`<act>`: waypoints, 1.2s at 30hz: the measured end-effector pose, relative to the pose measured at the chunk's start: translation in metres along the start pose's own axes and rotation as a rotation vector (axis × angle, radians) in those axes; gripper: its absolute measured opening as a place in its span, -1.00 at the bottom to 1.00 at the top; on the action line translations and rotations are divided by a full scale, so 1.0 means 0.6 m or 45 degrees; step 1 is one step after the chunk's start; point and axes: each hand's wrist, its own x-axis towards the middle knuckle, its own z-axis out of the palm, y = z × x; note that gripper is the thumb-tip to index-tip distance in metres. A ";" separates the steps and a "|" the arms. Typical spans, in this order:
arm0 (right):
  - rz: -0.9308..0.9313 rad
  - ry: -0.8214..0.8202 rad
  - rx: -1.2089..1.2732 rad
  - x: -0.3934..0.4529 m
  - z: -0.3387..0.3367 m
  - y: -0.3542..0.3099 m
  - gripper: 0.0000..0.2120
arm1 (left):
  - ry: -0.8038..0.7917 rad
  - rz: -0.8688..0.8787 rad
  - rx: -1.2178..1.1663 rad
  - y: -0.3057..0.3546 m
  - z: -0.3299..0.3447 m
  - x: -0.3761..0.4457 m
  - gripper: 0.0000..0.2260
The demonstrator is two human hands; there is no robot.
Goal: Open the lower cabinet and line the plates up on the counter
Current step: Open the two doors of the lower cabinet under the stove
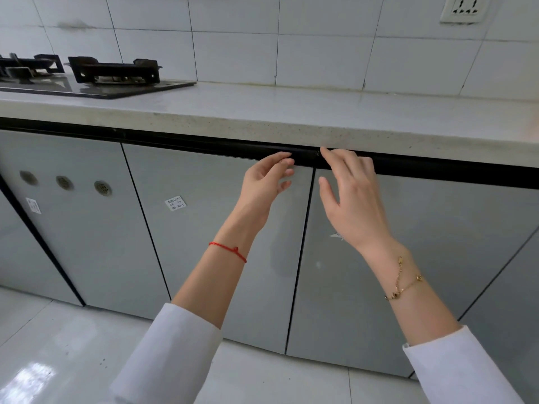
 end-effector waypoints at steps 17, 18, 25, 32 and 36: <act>-0.160 0.091 0.429 -0.078 -0.041 -0.084 -0.66 | 0.290 0.614 0.646 -0.041 -0.049 -0.205 -0.53; -0.180 0.093 0.445 -0.083 -0.044 -0.092 -0.67 | 0.298 0.673 0.757 -0.055 -0.050 -0.220 -0.45; -0.354 0.113 0.570 -0.114 -0.046 -0.147 -0.66 | 0.452 0.884 1.064 -0.089 -0.099 -0.275 -0.33; -0.497 0.120 0.731 -0.134 -0.029 -0.210 -0.64 | 0.511 0.926 1.170 -0.068 -0.162 -0.328 -0.33; -0.570 0.121 0.768 -0.138 -0.022 -0.247 -0.64 | 0.544 0.978 1.135 -0.050 -0.181 -0.360 -0.38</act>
